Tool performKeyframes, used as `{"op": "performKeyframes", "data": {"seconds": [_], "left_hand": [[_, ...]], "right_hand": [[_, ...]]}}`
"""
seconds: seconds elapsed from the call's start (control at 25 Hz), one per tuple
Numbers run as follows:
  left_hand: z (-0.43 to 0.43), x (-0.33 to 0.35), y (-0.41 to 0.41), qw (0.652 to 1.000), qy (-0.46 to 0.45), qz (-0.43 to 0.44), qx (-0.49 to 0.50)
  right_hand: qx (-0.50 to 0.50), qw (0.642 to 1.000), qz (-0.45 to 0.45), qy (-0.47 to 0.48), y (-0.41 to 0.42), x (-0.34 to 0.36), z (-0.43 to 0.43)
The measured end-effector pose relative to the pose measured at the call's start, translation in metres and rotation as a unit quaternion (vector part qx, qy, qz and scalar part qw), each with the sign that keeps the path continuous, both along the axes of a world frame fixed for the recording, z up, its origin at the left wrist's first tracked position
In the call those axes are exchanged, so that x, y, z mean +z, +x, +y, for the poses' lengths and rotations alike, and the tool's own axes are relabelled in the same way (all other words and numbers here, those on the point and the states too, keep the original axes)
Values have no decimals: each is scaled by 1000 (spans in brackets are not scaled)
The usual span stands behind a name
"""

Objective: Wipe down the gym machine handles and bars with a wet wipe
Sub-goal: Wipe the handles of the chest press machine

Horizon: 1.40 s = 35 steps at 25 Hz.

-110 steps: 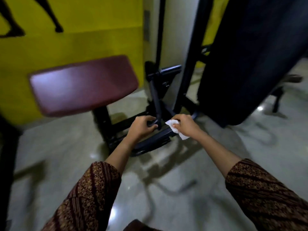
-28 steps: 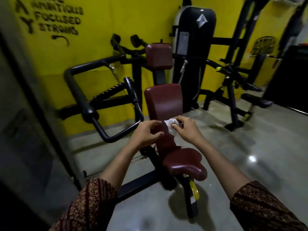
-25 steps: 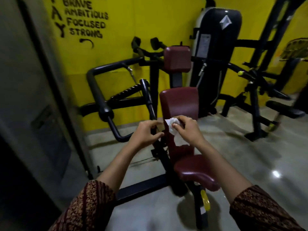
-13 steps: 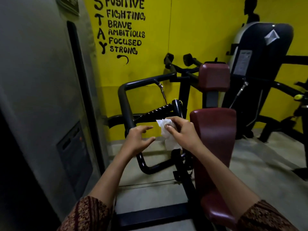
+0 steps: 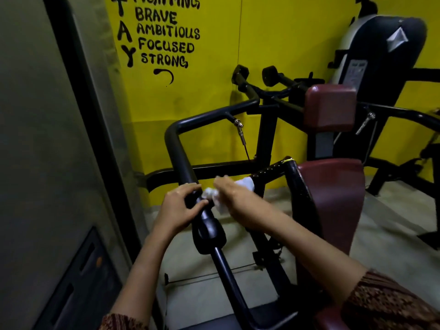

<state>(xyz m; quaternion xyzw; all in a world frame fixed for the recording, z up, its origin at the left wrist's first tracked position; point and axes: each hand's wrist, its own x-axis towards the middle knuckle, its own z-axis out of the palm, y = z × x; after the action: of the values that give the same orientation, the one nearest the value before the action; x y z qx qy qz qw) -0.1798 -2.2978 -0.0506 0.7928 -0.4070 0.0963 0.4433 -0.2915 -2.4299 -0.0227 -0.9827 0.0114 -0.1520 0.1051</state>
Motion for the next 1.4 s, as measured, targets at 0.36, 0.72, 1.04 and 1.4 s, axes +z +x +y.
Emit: {"op": "performKeyframes", "data": {"seconds": [0.36,0.72,1.04,1.4], "left_hand": [[-8,-15,3,998,38,11,-39],[-17,-25,14,1000,13,7,-22],[-19,-24,21,992,120,-8,-33],[-20,-20,13,978,206,-35,-21]], "right_hand": [[-14,991,67,-117,8,-8,-13],[-91,991,-73,-65,23,-25,-5],[-207,959,-164,-102,22,-40,-60],[-217,958,-154,-107,13,-35,-69]]}}
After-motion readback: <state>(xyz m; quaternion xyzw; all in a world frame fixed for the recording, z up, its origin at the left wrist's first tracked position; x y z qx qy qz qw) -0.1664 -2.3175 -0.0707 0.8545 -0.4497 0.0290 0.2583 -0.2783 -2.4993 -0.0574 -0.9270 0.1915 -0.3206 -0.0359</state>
